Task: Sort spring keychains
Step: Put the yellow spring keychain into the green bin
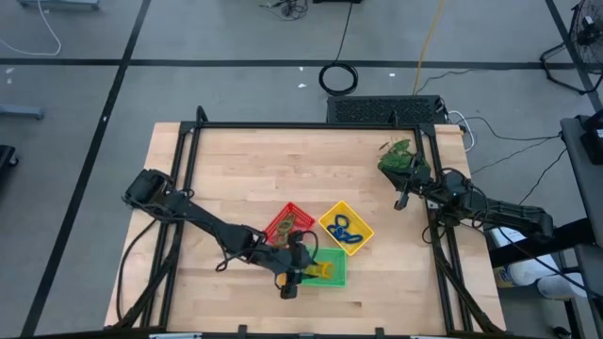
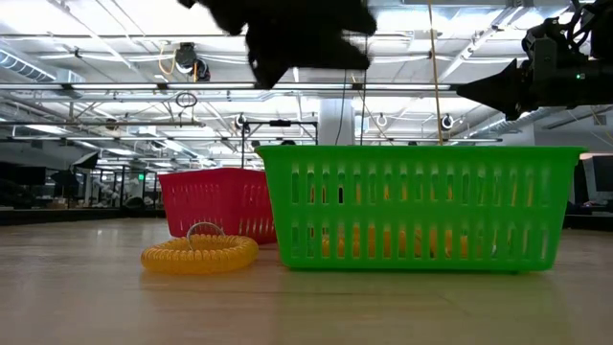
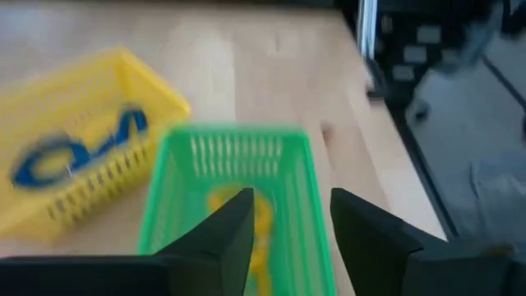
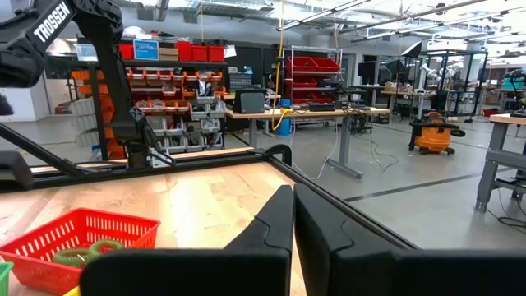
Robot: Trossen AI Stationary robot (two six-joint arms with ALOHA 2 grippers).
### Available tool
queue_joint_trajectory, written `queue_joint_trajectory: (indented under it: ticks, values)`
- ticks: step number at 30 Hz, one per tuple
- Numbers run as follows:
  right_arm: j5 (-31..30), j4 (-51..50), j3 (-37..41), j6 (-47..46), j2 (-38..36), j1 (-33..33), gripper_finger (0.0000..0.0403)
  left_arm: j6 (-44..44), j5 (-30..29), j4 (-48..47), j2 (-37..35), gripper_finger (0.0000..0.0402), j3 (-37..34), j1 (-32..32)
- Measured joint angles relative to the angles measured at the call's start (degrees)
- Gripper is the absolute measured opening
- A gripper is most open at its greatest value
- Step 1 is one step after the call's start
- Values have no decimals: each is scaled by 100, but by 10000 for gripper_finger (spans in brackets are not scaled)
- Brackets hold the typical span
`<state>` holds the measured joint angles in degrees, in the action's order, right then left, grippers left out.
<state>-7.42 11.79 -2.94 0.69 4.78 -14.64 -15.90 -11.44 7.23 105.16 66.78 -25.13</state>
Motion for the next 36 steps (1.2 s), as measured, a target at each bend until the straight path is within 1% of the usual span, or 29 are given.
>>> queue_joint_trajectory:
  ticks: [2,4,7,10,14,18,21,26,30,36]
  values:
    - [0,-1,2,0,0,-1,0,-94,340,-550,-92,176,16,14]
    - [1,-1,0,0,2,0,0,-288,605,-1305,-152,179,195,-24]
    - [2,-2,2,0,0,0,0,-522,630,-2771,-206,173,574,-252]
    - [1,15,2,0,-2,0,0,-527,386,-3529,-204,160,867,-574]
    - [0,4,0,0,10,-2,0,-537,-45,-3583,-203,145,853,-931]
    - [0,0,2,0,15,0,0,-770,-392,-3620,-32,139,836,-1016]
    - [2,1,0,0,15,-1,0,-789,-393,-3604,204,146,833,-967]
    - [0,0,2,0,15,0,0,-210,-295,-3559,670,167,831,-952]
    - [1,0,2,0,15,0,0,-263,-185,-3565,918,176,831,-898]
    - [0,0,1,0,15,0,0,-338,-49,-3501,1106,171,839,-773]
